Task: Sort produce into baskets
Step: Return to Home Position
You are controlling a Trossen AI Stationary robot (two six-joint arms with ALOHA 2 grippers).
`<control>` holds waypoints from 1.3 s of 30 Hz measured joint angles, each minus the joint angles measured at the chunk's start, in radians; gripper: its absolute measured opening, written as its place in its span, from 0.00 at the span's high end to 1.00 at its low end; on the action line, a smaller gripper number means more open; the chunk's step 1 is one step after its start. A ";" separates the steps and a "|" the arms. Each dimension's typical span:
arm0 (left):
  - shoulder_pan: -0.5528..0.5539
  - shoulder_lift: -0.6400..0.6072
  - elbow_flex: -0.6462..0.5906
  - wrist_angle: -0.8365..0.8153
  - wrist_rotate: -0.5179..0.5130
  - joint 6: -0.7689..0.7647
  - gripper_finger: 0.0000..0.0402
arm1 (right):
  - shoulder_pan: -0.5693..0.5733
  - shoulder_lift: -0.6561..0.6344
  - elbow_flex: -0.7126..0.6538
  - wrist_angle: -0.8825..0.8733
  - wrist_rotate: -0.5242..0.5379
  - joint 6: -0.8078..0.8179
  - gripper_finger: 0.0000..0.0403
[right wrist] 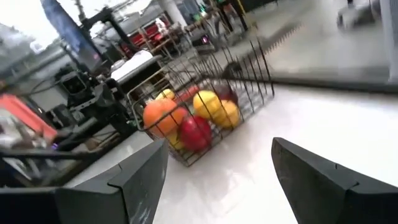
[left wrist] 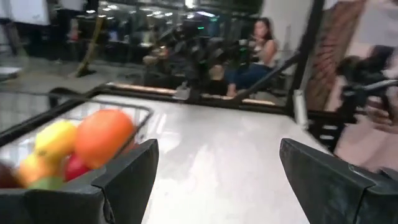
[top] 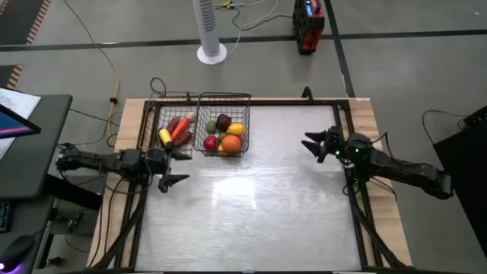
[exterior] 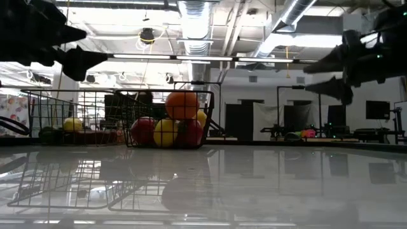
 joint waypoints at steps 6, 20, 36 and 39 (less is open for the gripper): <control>0.000 0.001 0.000 -0.032 -0.043 0.000 0.19 | 0.004 0.003 -0.015 -0.096 -0.001 0.119 0.22; 0.000 0.001 0.000 -0.032 -0.045 -0.004 0.19 | 0.004 0.003 -0.012 -0.156 -0.005 0.120 0.22; 0.000 0.001 -0.001 -0.032 -0.045 -0.006 0.19 | 0.004 0.003 -0.012 -0.159 -0.005 0.120 0.22; 0.000 0.001 -0.001 -0.032 -0.045 -0.006 0.19 | 0.004 0.003 -0.012 -0.159 -0.005 0.120 0.22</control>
